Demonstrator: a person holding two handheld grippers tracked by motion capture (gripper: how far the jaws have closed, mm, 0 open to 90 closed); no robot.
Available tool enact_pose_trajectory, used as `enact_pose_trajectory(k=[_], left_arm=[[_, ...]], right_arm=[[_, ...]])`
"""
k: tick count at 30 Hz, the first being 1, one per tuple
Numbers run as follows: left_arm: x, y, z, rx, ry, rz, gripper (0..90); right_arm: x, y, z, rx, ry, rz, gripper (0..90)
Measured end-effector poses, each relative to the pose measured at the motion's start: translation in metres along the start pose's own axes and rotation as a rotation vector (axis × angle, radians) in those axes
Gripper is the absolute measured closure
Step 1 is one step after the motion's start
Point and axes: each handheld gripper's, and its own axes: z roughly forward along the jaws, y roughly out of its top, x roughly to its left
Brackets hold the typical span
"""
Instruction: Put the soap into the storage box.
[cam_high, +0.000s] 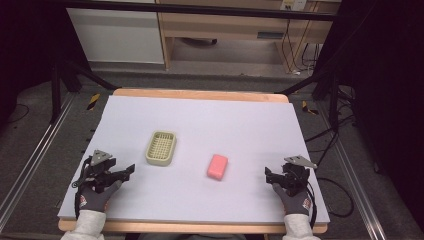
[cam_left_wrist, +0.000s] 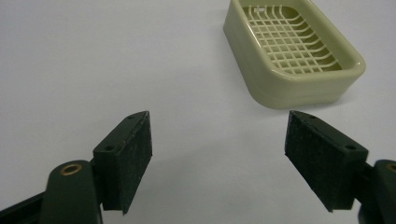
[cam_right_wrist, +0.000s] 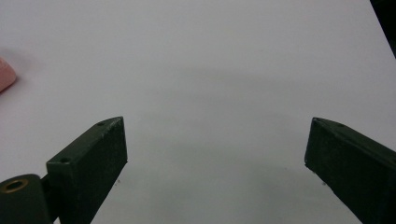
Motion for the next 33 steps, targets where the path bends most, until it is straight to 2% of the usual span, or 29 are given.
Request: enact_pose_trajectory(k=[8,21,30,33], left_arm=[[-0.006,0.003,-0.004,-0.011,-0.022,0.000,24.1],[-0.024,0.008,-0.002,-0.005,-0.068,0.038,25.5],[-0.035,0.013,0.001,-0.006,-0.088,0.054,26.8],[-0.037,0.014,0.002,-0.003,-0.102,0.048,26.8]], right_arm=[[0.002,-0.001,0.001,0.011,-0.004,-0.031,4.8],[0.005,-0.001,0.001,-0.001,0.014,-0.039,7.2],[0.007,-0.002,0.002,0.003,0.001,-0.044,7.9],[0.007,-0.002,0.001,-0.001,0.000,-0.042,7.9]])
